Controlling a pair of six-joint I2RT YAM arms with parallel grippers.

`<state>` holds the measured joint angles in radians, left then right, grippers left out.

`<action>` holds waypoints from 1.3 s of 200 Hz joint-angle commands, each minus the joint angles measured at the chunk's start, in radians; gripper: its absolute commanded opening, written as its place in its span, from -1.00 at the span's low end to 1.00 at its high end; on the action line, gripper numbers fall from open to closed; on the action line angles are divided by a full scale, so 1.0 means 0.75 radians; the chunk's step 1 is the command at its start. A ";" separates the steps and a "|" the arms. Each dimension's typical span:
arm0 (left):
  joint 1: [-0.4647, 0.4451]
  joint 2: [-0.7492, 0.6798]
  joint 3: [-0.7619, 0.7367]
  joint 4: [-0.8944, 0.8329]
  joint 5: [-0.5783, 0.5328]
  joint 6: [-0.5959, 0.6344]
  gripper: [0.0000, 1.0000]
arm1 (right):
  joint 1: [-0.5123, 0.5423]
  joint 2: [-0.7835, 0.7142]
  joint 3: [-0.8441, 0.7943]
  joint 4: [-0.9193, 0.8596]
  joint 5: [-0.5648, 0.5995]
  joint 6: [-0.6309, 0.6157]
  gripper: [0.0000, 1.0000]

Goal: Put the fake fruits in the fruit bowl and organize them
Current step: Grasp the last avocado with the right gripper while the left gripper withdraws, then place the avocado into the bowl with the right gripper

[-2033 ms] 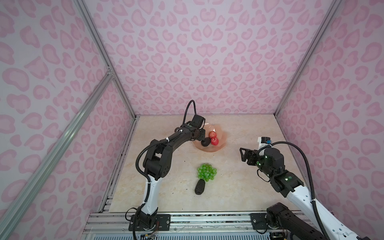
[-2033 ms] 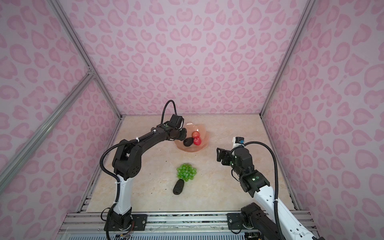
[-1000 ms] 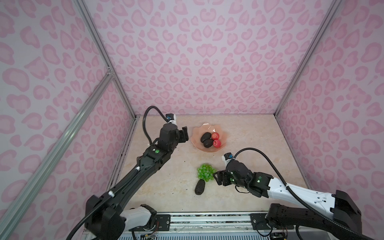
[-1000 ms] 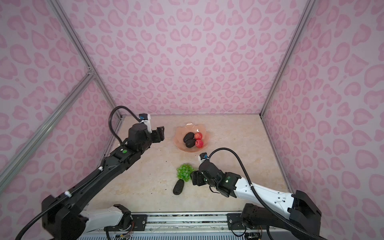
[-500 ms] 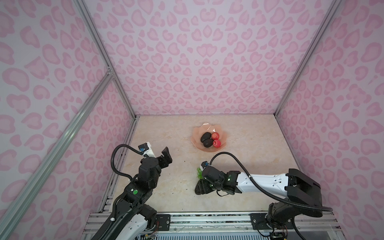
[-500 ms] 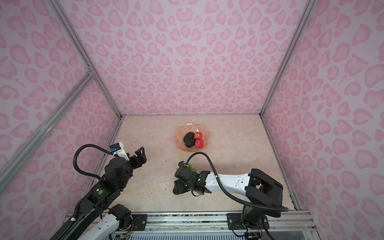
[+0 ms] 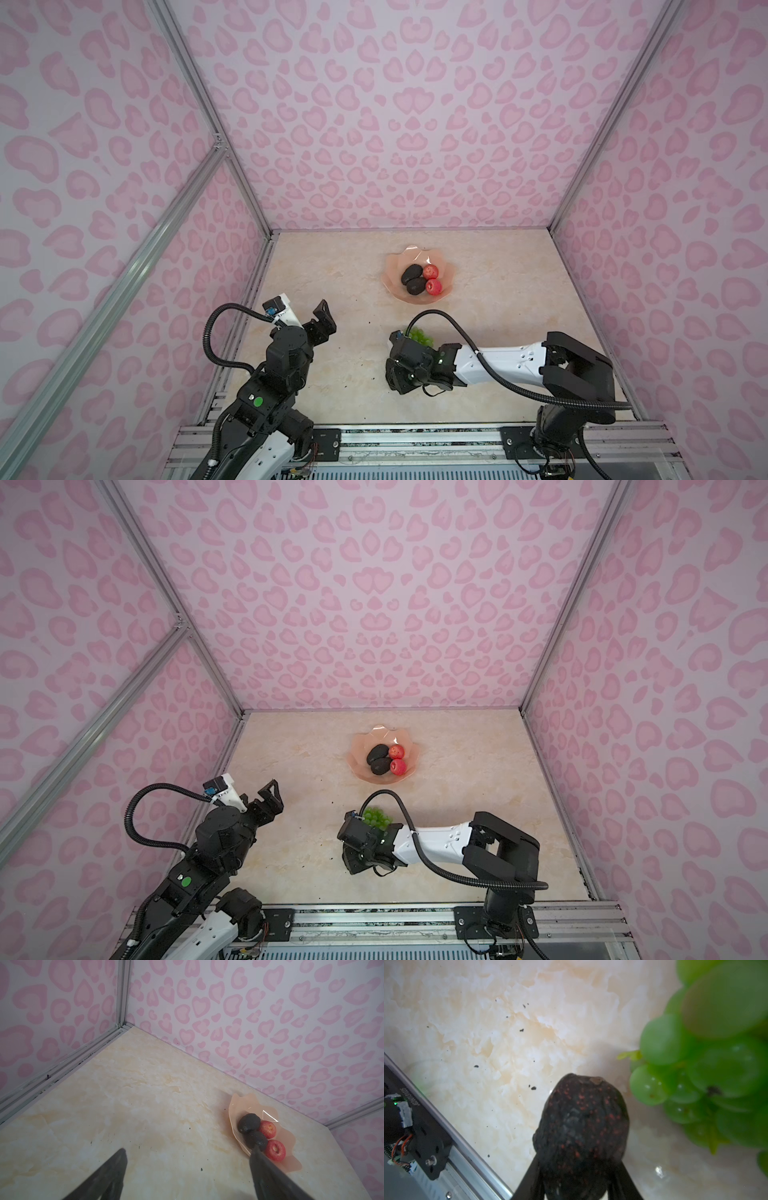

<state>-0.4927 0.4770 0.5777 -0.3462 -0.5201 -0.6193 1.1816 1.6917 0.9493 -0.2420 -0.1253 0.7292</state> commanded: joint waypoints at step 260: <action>0.000 -0.166 -0.059 -0.064 0.364 0.024 0.87 | -0.627 0.725 1.243 -0.558 0.197 -0.796 -0.17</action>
<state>-0.4927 0.3439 0.5133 -0.3939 -0.2501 -0.6159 0.7116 2.2234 1.8687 -0.6315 0.0265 0.1463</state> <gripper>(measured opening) 0.934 0.390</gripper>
